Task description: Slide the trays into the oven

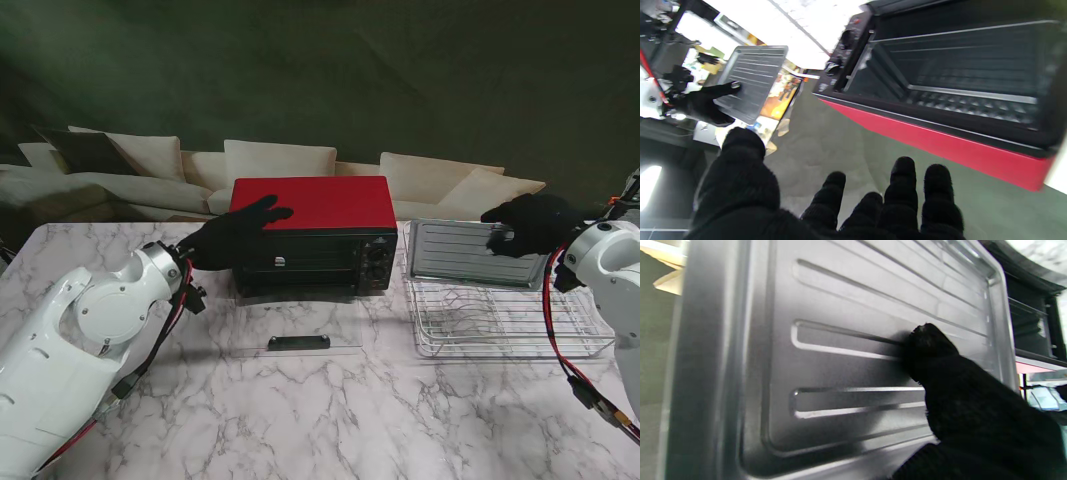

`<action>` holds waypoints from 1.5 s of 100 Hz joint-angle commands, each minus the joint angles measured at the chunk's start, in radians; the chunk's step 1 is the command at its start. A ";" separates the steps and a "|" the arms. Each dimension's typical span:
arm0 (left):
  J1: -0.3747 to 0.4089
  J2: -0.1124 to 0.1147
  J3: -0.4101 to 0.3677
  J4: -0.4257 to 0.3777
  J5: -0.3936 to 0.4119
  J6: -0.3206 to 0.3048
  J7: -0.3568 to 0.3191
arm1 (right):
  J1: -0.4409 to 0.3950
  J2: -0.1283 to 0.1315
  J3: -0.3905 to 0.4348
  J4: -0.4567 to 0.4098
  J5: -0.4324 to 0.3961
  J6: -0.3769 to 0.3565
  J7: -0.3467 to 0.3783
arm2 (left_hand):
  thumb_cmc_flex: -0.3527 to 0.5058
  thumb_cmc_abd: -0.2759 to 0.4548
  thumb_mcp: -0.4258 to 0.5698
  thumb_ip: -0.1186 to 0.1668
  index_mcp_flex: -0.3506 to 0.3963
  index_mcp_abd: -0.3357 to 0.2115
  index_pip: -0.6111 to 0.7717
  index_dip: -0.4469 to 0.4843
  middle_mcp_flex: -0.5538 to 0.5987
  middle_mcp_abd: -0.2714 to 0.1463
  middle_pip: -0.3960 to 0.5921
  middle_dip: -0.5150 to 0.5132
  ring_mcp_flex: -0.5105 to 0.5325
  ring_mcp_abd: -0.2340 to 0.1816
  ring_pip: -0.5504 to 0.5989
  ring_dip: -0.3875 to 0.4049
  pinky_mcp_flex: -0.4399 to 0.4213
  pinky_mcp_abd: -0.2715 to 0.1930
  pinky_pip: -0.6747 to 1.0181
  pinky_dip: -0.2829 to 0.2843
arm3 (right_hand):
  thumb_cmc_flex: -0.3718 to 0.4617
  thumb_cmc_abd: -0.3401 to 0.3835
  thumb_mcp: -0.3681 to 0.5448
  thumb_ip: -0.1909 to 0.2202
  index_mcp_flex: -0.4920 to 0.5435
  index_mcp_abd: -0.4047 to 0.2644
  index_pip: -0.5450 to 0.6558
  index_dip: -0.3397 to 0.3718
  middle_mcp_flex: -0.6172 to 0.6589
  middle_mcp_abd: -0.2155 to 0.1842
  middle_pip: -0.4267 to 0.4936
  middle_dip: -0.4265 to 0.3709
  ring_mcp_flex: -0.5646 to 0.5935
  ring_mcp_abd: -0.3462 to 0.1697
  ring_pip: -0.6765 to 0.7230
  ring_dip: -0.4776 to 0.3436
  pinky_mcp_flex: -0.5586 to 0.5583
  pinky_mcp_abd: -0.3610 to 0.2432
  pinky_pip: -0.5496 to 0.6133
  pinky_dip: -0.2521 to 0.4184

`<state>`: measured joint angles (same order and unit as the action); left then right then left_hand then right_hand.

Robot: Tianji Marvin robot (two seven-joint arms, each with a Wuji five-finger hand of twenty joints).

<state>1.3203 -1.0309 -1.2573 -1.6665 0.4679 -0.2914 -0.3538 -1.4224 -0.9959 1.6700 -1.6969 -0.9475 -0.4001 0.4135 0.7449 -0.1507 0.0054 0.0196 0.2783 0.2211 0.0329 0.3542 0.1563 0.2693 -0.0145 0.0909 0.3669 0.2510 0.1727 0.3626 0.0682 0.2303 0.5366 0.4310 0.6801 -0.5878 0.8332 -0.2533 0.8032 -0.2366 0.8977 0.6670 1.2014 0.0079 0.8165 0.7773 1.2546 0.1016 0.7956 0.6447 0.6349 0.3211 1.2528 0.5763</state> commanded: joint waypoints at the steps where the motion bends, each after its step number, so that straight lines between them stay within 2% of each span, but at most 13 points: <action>1: -0.033 -0.009 0.023 -0.002 -0.032 0.005 -0.024 | 0.004 0.000 -0.020 -0.027 -0.001 0.009 -0.003 | -0.047 -0.046 -0.025 -0.023 -0.088 0.018 -0.047 -0.059 -0.085 0.010 -0.028 -0.074 -0.031 0.010 -0.005 -0.022 -0.001 -0.045 0.019 -0.036 | 0.127 0.154 0.123 0.049 0.087 -0.093 0.084 0.022 0.053 0.004 0.071 0.019 0.051 0.026 0.047 0.022 0.004 0.046 0.026 0.021; 8: -0.068 -0.014 0.059 0.012 -0.062 0.005 -0.021 | 0.012 -0.001 -0.043 -0.044 0.018 0.025 0.014 | -0.067 -0.082 -0.036 -0.028 -0.139 0.021 -0.064 -0.078 -0.083 0.020 -0.025 -0.077 -0.032 0.012 -0.003 -0.023 0.004 -0.052 0.026 -0.036 | 0.129 0.156 0.118 0.048 0.083 -0.091 0.084 0.015 0.055 0.004 0.074 0.020 0.052 0.024 0.058 0.024 0.008 0.046 0.030 0.022; 10: -0.078 -0.015 0.069 0.015 -0.074 0.008 -0.024 | 0.016 -0.001 -0.052 -0.047 0.027 0.031 0.015 | -0.079 -0.096 -0.024 -0.033 -0.144 0.022 -0.057 -0.137 -0.075 0.021 -0.023 -0.077 -0.035 0.012 0.002 -0.032 0.002 -0.054 0.036 -0.047 | 0.131 0.154 0.120 0.048 0.085 -0.085 0.085 0.013 0.056 0.007 0.075 0.020 0.053 0.028 0.062 0.024 0.008 0.049 0.029 0.022; 13: -0.093 -0.016 0.086 0.021 -0.090 0.013 -0.028 | 0.021 -0.001 -0.065 -0.054 0.040 0.044 0.029 | -0.083 -0.108 -0.023 -0.035 -0.147 0.029 -0.059 -0.158 -0.066 0.020 -0.020 -0.077 -0.038 0.010 0.003 -0.034 0.000 -0.059 0.039 -0.051 | 0.132 0.153 0.121 0.048 0.084 -0.081 0.085 0.009 0.057 0.010 0.075 0.020 0.052 0.030 0.065 0.024 0.007 0.052 0.029 0.023; 29: -0.183 -0.031 0.181 0.069 -0.153 0.027 -0.023 | 0.047 -0.003 -0.132 -0.080 0.063 0.075 0.056 | -0.081 -0.146 -0.034 -0.049 -0.138 0.101 -0.055 -0.172 -0.030 0.029 -0.012 -0.065 -0.038 0.009 0.007 -0.036 0.002 -0.070 0.040 -0.057 | 0.133 0.153 0.121 0.046 0.083 -0.072 0.088 0.000 0.063 0.012 0.085 0.023 0.055 0.030 0.098 0.029 0.019 0.058 0.047 0.032; 53: -0.276 -0.057 0.286 0.138 -0.208 0.039 0.012 | 0.077 -0.006 -0.218 -0.099 0.120 0.115 0.075 | -0.048 -0.172 -0.029 -0.052 -0.139 0.167 -0.002 -0.042 0.050 0.035 0.018 0.046 -0.038 -0.010 0.035 -0.015 0.000 -0.101 0.073 -0.069 | 0.135 0.150 0.123 0.045 0.083 -0.063 0.090 -0.008 0.068 0.016 0.093 0.025 0.054 0.033 0.131 0.026 0.027 0.069 0.061 0.039; 64: -0.299 -0.065 0.312 0.158 -0.223 0.044 0.020 | 0.082 -0.006 -0.238 -0.111 0.138 0.120 0.086 | -0.034 -0.177 -0.026 -0.050 -0.141 0.177 -0.006 -0.035 0.042 0.045 0.016 0.064 -0.015 -0.033 0.045 -0.010 0.017 -0.120 0.090 -0.068 | 0.134 0.151 0.123 0.045 0.082 -0.062 0.090 -0.010 0.069 0.017 0.095 0.025 0.054 0.033 0.135 0.025 0.029 0.071 0.063 0.040; 80: -0.321 -0.071 0.338 0.174 -0.244 0.051 0.019 | 0.073 -0.003 -0.245 -0.139 0.155 0.099 0.101 | -0.017 -0.183 -0.023 -0.047 -0.122 0.181 0.007 -0.012 0.076 0.039 0.032 0.100 0.006 -0.036 0.061 0.005 0.022 -0.124 0.120 -0.067 | 0.133 0.153 0.119 0.043 0.080 -0.063 0.090 -0.013 0.070 0.013 0.096 0.026 0.052 0.029 0.140 0.021 0.030 0.068 0.064 0.041; 107: -0.360 -0.086 0.384 0.205 -0.317 0.093 0.003 | 0.067 -0.003 -0.268 -0.160 0.172 0.091 0.101 | 0.027 -0.174 -0.007 -0.029 -0.051 0.193 0.046 0.077 0.155 0.040 0.098 0.266 0.069 -0.047 0.113 0.078 0.061 -0.140 0.201 -0.050 | 0.134 0.150 0.116 0.043 0.078 -0.064 0.090 -0.016 0.073 0.012 0.096 0.024 0.053 0.028 0.146 0.016 0.036 0.068 0.064 0.039; 117: -0.375 -0.094 0.405 0.217 -0.342 0.104 0.003 | 0.068 -0.004 -0.279 -0.162 0.172 0.096 0.104 | 0.086 -0.161 0.025 -0.013 -0.030 0.190 0.046 0.080 0.180 0.033 0.130 0.299 0.100 -0.047 0.129 0.094 0.085 -0.143 0.221 -0.043 | 0.135 0.151 0.114 0.043 0.076 -0.062 0.089 -0.019 0.073 0.012 0.095 0.024 0.052 0.028 0.147 0.014 0.037 0.068 0.063 0.038; 137: -0.396 -0.102 0.436 0.237 -0.368 0.135 -0.008 | 0.069 -0.005 -0.291 -0.160 0.178 0.108 0.100 | 0.361 -0.040 0.130 0.051 0.093 0.149 0.094 0.096 0.271 0.003 0.270 0.326 0.210 -0.058 0.154 0.109 0.179 -0.156 0.277 -0.027 | 0.135 0.151 0.113 0.042 0.075 -0.058 0.088 -0.024 0.074 0.013 0.095 0.023 0.052 0.027 0.149 0.012 0.038 0.070 0.062 0.037; 146: -0.397 -0.107 0.443 0.239 -0.380 0.151 -0.006 | 0.069 -0.005 -0.296 -0.158 0.178 0.109 0.099 | 0.479 -0.003 0.155 0.054 0.206 0.086 0.147 0.107 0.372 -0.028 0.326 0.309 0.289 -0.072 0.159 0.097 0.257 -0.164 0.310 -0.023 | 0.134 0.152 0.112 0.042 0.074 -0.059 0.088 -0.026 0.073 0.013 0.095 0.023 0.051 0.027 0.148 0.010 0.038 0.072 0.061 0.036; 150: -0.397 -0.109 0.446 0.239 -0.374 0.155 0.004 | 0.068 -0.007 -0.299 -0.157 0.177 0.109 0.092 | 0.512 -0.006 0.190 0.032 0.246 0.053 0.186 0.135 0.420 -0.046 0.338 0.295 0.335 -0.083 0.158 0.080 0.301 -0.167 0.333 -0.023 | 0.136 0.151 0.112 0.042 0.074 -0.059 0.088 -0.027 0.072 0.010 0.095 0.023 0.050 0.026 0.146 0.009 0.038 0.072 0.061 0.036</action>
<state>0.9273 -1.1269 -0.8178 -1.4342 0.0882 -0.1503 -0.3477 -1.3524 -0.9969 1.3790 -1.8485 -0.7736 -0.2906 0.5141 1.1153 -0.2319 0.0738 0.0212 0.4702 0.3239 0.1735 0.4529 0.5207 0.2657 0.3037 0.4036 0.6497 0.1912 0.3090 0.4578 0.3191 0.1258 0.8200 0.3950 0.7090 -0.5545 0.8370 -0.2555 0.8067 -0.0920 0.8977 0.6415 1.2414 0.0241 0.8668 0.7876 1.2576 0.1181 0.9219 0.6465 0.6622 0.3472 1.2920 0.5984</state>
